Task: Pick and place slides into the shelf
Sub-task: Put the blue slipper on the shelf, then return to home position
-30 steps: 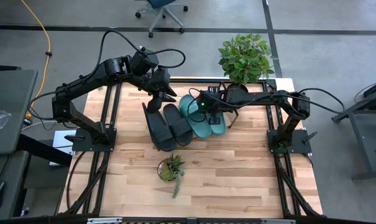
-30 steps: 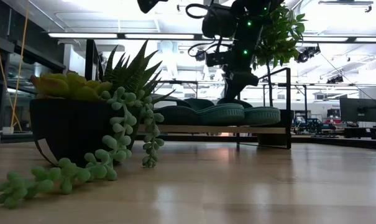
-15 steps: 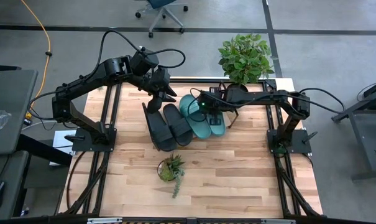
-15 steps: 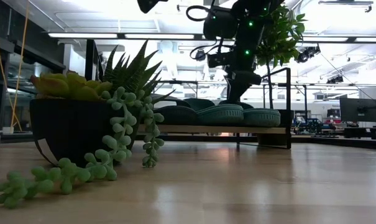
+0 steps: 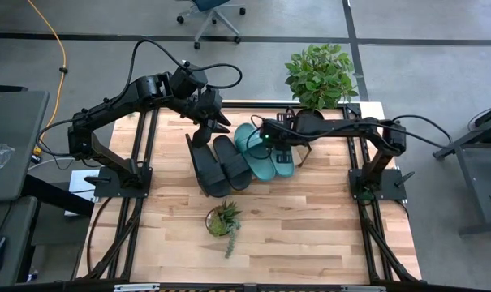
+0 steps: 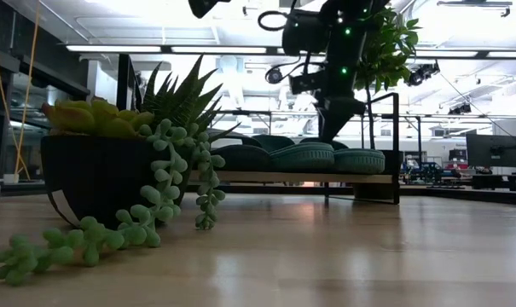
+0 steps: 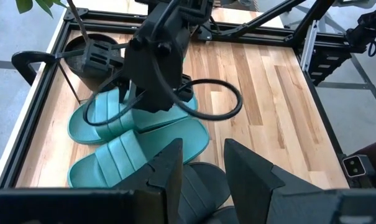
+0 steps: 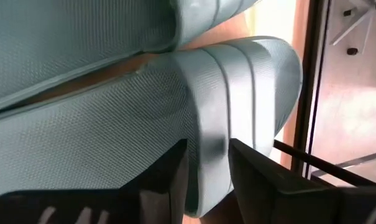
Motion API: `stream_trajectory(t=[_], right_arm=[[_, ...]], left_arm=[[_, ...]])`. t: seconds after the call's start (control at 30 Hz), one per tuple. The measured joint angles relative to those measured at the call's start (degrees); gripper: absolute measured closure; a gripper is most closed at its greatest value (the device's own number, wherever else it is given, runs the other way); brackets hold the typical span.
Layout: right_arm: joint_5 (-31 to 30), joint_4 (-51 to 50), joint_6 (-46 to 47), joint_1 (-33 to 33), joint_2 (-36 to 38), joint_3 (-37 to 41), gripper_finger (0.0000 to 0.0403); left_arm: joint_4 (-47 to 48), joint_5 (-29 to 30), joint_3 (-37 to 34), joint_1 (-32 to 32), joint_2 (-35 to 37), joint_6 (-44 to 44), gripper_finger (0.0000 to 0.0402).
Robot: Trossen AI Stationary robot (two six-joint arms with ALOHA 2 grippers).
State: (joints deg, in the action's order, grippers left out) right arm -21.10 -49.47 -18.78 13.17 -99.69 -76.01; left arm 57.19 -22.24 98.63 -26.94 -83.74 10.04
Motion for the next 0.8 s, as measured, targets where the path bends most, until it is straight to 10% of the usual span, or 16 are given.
stream_trajectory(t=[0.3,0.57,0.8], right_arm=[[1.10,0.18,3.45,-0.09,6.33,0.00,0.0297],[18.78,2.39,18.49,-2.32,16.75,0.00,0.0297],[22.73,15.63,32.23,-7.09,29.58,0.00,0.0297]], left_arm=[[0.02,0.00,0.00,-0.02,0.00,-0.02,0.0296],[0.05,0.13,-0.04,0.00,0.36,0.48,0.0295],[-1.16,3.64,-0.04,0.02,4.81,0.65,0.0296]])
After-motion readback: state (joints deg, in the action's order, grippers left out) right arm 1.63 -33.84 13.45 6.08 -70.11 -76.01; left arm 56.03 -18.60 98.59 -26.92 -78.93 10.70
